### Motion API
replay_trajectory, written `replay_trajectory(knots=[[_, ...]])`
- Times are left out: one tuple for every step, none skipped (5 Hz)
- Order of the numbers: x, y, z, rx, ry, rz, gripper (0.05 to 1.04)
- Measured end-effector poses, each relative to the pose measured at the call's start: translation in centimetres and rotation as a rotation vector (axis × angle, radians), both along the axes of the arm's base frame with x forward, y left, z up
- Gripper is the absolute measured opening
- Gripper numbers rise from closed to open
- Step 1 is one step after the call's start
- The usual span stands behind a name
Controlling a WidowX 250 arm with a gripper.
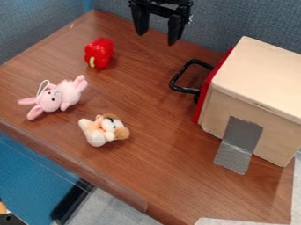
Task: Moved the chili to the right side of the table
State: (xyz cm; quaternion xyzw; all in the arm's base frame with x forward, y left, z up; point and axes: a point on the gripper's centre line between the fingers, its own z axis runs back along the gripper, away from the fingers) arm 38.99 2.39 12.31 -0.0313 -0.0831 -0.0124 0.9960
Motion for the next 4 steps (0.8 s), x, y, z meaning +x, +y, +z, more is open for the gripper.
replay_trajectory(knots=[[-0.1, 0.0, -1.6, -0.005, 0.044, 0.003, 1.0], [0.4, 2.9, -1.9, 0.007, 0.05, 0.061, 1.0], [0.2, 7.1, -2.4, 0.046, 0.052, 0.156, 0.999], [-0.2, 10.5, -2.4, 0.065, 0.023, 0.219, 1.0]])
